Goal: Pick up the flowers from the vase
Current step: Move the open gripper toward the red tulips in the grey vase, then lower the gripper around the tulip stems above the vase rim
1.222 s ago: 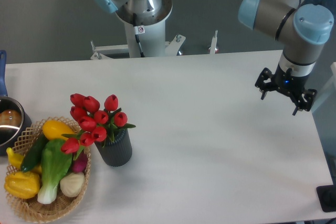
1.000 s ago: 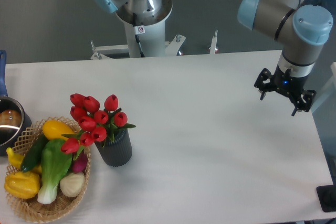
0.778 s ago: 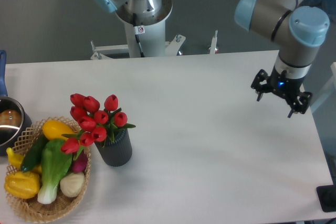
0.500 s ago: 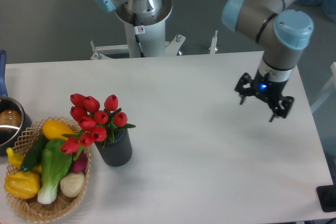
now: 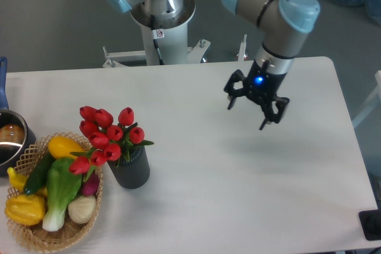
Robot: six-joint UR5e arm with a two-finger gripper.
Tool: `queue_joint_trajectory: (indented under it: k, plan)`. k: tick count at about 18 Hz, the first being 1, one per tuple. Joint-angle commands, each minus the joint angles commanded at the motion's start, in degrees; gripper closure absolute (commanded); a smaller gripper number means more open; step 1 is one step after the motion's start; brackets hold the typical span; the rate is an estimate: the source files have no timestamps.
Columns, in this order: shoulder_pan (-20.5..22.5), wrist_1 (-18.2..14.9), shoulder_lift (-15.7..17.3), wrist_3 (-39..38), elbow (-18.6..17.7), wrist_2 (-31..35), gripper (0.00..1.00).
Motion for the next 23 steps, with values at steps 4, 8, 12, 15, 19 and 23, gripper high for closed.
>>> queue_joint_trajectory:
  k: [4,8,12,15,19,23]
  plan:
    - [-2.72,0.44,3.79,-0.35,-3.61,-11.16,0.00]
    - [-5.01,0.44,3.53,-1.67,-3.97,-16.72,0.00]
    - [-7.55,0.88,1.16,-1.41,-3.00,-17.42,0.00]
    - [-8.87,2.63,-0.60,-1.75,-2.65,-19.96,0.00]
    - [-10.71,5.10,-1.83,-2.81,-2.56,-20.84,0.00]
    - [-11.16,5.36,-4.20,-2.99,-2.48,-26.64,0.00]
